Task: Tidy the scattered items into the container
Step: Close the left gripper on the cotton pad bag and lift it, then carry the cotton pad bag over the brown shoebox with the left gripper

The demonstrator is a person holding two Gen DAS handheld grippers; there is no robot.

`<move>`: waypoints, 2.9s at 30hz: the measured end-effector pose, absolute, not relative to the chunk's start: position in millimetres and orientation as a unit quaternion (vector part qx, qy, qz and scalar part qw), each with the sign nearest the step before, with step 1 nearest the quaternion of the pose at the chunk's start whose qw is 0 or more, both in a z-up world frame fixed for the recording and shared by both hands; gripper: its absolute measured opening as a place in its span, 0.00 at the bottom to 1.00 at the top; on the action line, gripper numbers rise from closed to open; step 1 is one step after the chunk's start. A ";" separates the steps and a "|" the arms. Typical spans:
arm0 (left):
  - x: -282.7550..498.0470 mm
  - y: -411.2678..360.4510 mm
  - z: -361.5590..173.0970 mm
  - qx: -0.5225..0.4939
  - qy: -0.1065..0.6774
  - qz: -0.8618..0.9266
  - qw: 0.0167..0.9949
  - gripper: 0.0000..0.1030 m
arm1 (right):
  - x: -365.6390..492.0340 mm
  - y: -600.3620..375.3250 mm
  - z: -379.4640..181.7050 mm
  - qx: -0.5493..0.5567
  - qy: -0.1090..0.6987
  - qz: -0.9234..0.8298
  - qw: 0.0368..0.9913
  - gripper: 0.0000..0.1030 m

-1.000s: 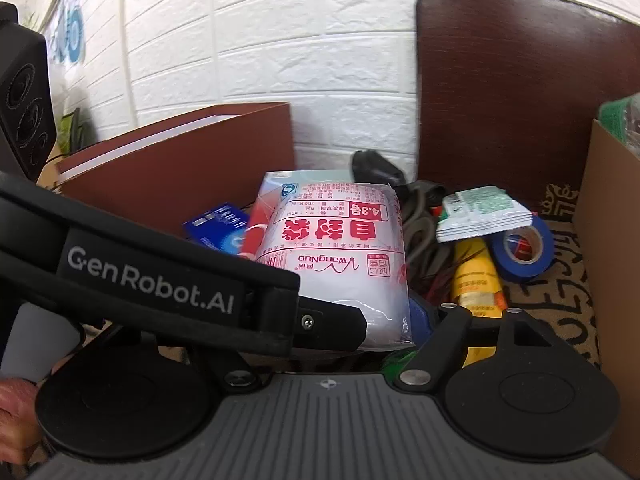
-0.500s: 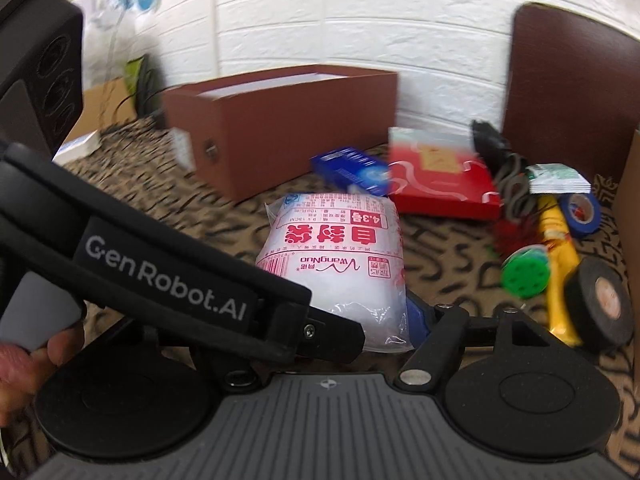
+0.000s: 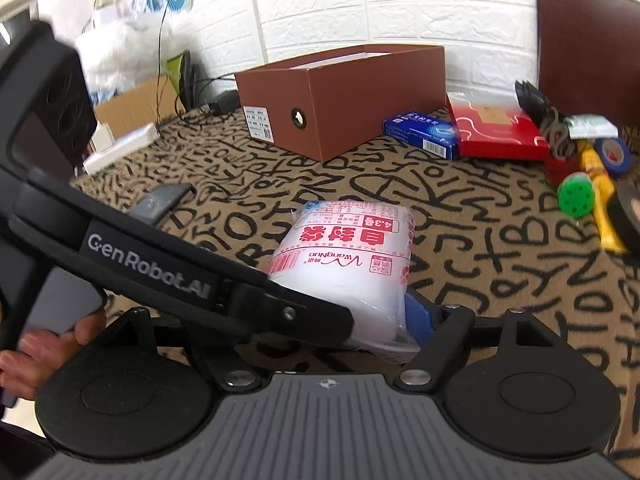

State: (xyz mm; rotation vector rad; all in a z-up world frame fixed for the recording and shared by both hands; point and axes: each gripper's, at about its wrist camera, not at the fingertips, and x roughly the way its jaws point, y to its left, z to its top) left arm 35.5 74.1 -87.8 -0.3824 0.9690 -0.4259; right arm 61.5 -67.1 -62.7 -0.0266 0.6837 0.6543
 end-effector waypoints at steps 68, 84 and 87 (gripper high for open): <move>123.0 152.4 65.8 -0.147 0.259 -0.141 0.944 0.61 | 179.1 16.0 72.8 0.027 0.250 0.351 0.902 0.69; 245.5 229.2 12.7 -0.165 0.340 -0.120 0.918 0.64 | 281.3 95.6 24.7 0.064 0.334 0.307 0.889 0.69; 260.7 235.2 3.1 -0.160 0.355 -0.119 0.913 0.66 | 294.4 102.5 12.9 0.079 0.353 0.299 0.883 0.69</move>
